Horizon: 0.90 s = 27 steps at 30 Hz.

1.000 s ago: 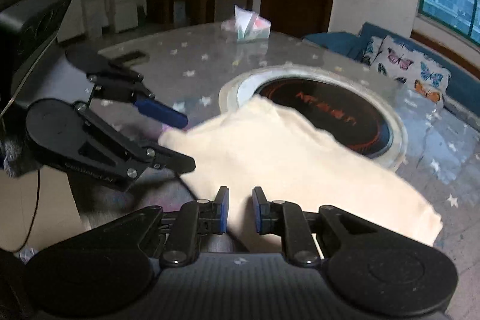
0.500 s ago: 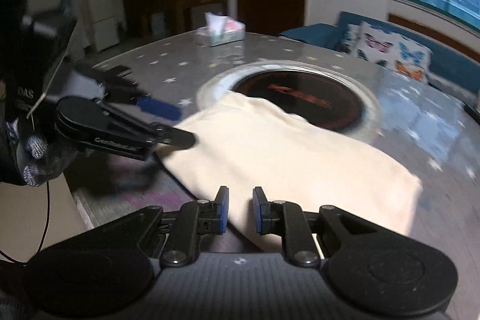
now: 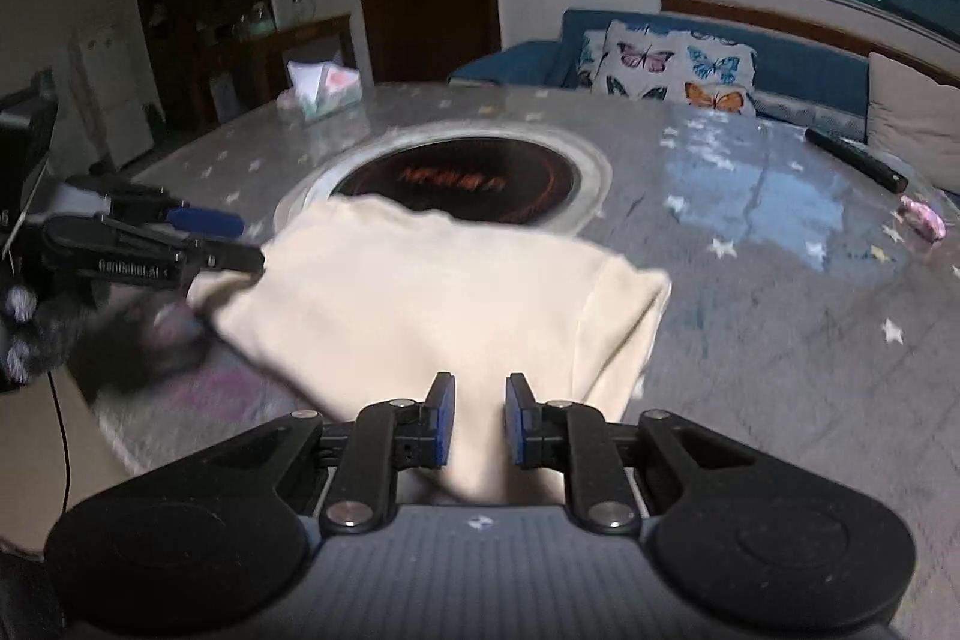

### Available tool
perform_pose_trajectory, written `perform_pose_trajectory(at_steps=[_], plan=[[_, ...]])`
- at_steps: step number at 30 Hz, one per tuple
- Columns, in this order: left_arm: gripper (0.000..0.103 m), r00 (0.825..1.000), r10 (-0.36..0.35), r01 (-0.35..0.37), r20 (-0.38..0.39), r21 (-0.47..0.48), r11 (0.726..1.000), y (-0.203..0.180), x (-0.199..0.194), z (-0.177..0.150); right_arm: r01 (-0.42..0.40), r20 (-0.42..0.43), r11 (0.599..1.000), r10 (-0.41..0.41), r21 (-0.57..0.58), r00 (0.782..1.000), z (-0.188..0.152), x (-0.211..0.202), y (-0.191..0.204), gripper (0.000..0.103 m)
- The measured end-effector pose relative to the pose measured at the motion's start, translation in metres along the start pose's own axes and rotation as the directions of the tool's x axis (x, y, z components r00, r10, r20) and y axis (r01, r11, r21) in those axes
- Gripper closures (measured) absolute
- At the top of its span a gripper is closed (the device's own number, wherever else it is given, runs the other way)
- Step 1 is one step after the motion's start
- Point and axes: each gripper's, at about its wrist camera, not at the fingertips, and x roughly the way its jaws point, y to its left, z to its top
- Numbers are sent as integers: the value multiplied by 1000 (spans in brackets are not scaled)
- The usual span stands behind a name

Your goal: Fold clothes

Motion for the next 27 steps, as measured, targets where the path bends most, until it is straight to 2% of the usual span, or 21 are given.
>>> perform_pose_trajectory(at_steps=[6, 10, 16, 21, 22, 27], plan=[[51, 999, 19, -20, -45, -30, 999, 11, 12, -4, -4, -41, 999, 6, 51, 999, -4, 16, -19, 87], [52, 999, 14, -15, -32, -31, 999, 15, 10, 7, 15, -18, 999, -14, 40, 1000, 9, 15, -25, 87], [52, 999, 36, -37, -37, -31, 999, 19, 32, 26, 46, 16, 996, -47, 73, 999, 30, 32, -44, 87], [52, 996, 67, -70, -64, -42, 997, 28, 54, 29, 57, -23, 988, -55, 142, 998, 31, 55, -67, 87], [52, 994, 76, -80, -73, -49, 996, 32, 57, 28, 64, -38, 985, -59, 157, 998, 28, 59, -71, 91], [52, 995, 63, -70, -74, -94, 993, 45, 57, 33, 87, -21, 987, -85, 135, 996, 34, 51, -69, 90]])
